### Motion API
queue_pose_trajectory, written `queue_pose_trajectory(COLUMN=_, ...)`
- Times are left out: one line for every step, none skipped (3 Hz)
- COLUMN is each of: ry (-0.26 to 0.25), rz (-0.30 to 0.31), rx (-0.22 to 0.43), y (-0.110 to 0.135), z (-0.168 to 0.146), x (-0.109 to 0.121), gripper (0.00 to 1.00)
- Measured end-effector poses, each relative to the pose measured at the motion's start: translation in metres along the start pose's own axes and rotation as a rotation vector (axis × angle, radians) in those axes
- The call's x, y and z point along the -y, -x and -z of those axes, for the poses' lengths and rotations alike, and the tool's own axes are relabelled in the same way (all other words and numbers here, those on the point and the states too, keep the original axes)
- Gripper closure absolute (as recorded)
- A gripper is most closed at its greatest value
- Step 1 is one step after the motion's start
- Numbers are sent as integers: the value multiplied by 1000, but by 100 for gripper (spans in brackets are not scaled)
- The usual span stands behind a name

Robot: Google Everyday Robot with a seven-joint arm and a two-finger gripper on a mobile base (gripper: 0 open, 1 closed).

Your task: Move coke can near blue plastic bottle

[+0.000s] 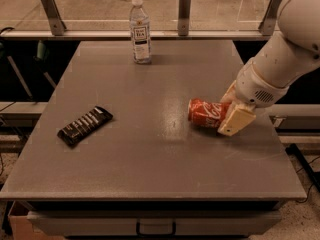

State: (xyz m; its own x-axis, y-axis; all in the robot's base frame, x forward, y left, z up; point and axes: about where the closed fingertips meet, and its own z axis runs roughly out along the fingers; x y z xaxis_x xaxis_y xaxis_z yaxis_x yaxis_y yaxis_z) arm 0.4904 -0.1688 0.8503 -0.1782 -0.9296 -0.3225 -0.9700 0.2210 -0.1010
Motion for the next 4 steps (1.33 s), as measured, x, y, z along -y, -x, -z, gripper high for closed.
queue_pose_trajectory(ry=-90, rz=-28, rx=40, y=4, z=39, x=23, gripper=87)
queue_pose_trajectory(ry=-100, rz=-25, rx=44, y=7, z=43, x=25, gripper=100)
queue_pose_trajectory(ry=-99, rz=-25, rx=44, y=7, z=42, x=25, gripper=100)
queue_pose_trajectory(ry=-106, rz=-28, rx=60, y=11, z=36, x=38, gripper=100)
